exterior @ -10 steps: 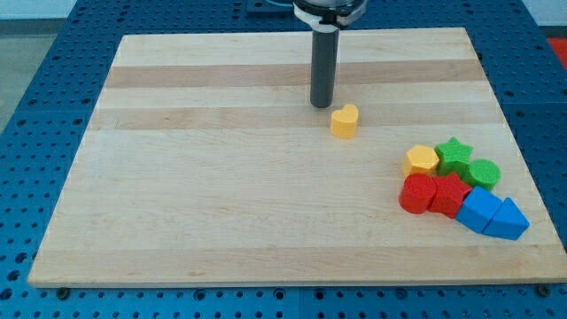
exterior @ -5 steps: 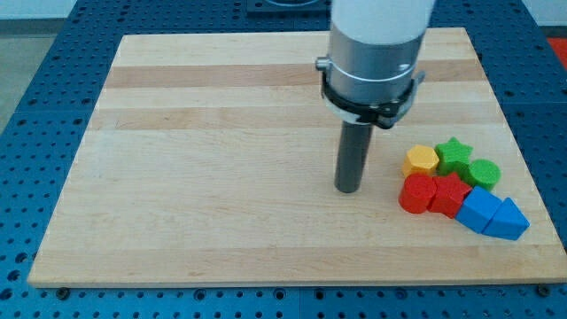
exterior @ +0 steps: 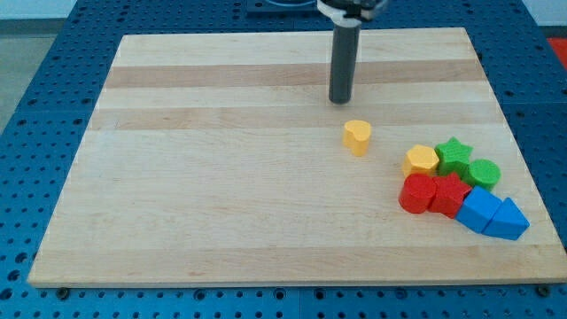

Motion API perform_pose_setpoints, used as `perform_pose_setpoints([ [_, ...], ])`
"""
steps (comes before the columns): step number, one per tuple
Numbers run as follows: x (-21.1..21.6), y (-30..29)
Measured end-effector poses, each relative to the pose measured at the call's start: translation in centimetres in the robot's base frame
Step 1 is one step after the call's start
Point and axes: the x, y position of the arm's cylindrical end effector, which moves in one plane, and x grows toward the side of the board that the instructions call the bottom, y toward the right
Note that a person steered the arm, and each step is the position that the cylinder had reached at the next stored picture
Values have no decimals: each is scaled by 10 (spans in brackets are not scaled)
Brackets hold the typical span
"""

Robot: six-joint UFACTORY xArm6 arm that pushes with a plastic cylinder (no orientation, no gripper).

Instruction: Move the yellow heart to the left of the yellow hexagon

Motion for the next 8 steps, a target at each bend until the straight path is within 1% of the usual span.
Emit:
perform_pose_setpoints([
  [1,17,0],
  [2,50,10],
  [3,61,16],
  [4,89,32],
  [6,90,32],
  [7,77,19],
  [8,96,-3],
])
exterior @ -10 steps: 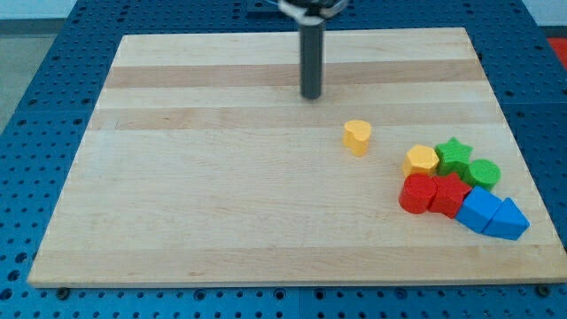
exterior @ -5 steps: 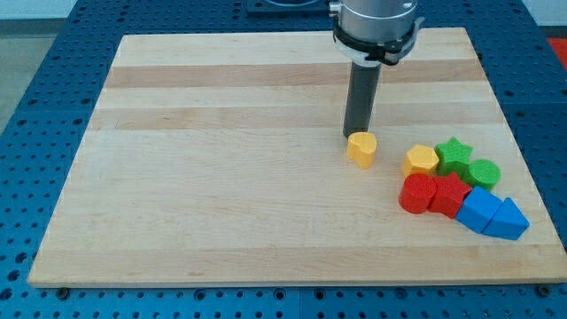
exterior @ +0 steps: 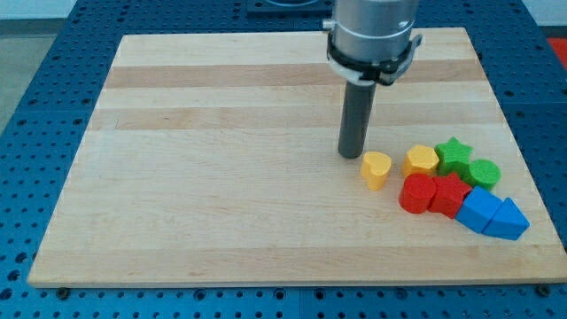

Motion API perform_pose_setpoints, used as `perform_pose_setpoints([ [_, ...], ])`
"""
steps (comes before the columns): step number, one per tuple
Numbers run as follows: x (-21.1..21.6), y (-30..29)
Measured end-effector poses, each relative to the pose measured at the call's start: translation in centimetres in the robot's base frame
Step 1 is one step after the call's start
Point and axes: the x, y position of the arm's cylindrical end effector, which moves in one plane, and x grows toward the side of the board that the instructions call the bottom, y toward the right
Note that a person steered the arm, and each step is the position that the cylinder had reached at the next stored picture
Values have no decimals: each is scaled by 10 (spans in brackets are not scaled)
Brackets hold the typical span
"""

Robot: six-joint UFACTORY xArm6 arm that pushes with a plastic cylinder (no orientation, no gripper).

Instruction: Move the yellow heart to the left of the yellow hexagon

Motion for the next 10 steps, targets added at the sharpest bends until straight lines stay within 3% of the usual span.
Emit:
perform_pose_setpoints([
  [2,26,-15],
  [8,23,15],
  [9,48,-22],
  [10,112,-48],
])
